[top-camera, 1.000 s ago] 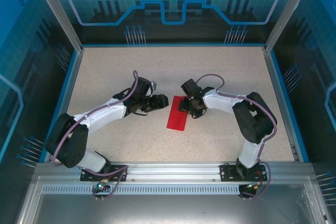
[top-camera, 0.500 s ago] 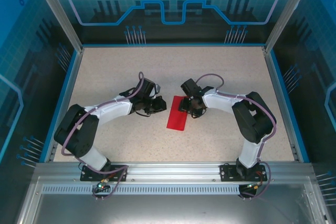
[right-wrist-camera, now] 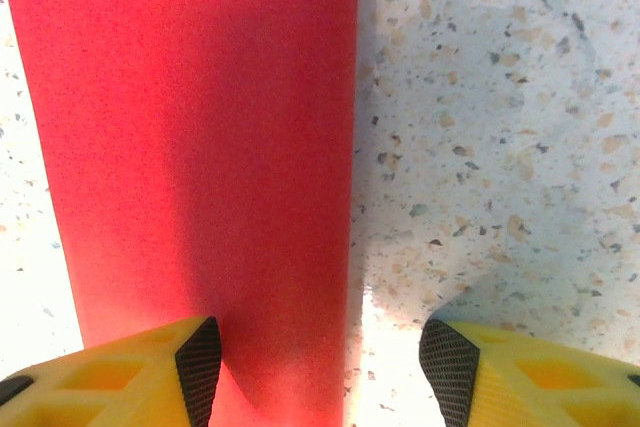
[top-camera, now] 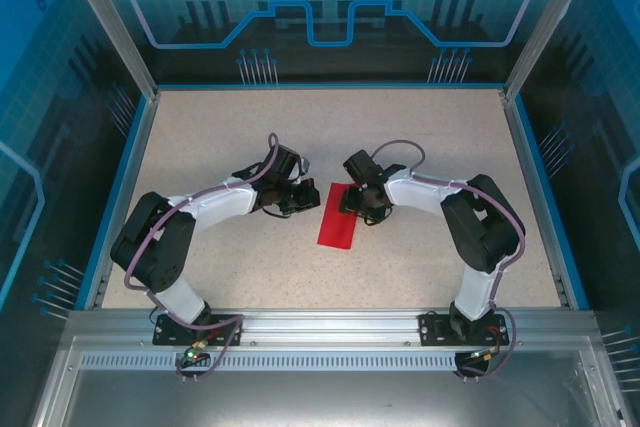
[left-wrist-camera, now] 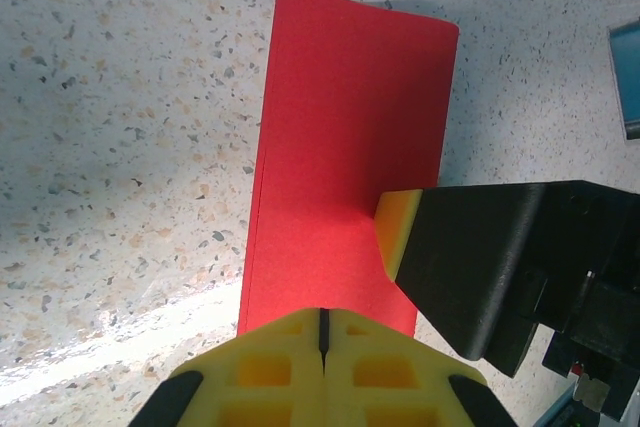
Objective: Fold a paper plane with a square sheet of paper (pick it up from the middle)
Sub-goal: Hold the square sheet of paper at the center of the table.
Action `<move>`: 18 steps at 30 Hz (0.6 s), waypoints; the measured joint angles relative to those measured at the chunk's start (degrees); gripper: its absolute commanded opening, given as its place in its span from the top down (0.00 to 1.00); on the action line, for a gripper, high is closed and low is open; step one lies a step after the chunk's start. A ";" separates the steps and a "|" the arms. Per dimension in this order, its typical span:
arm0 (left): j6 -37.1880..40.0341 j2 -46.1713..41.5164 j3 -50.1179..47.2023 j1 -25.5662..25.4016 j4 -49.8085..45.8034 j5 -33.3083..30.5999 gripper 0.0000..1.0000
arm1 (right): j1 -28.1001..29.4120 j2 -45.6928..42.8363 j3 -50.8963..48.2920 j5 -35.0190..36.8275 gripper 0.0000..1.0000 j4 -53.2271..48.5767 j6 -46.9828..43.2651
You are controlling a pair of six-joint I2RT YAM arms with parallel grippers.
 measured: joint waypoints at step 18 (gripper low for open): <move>-0.13 2.84 1.11 0.00 0.26 3.19 1.00 | 0.00 0.35 0.20 0.20 0.39 -0.31 -0.02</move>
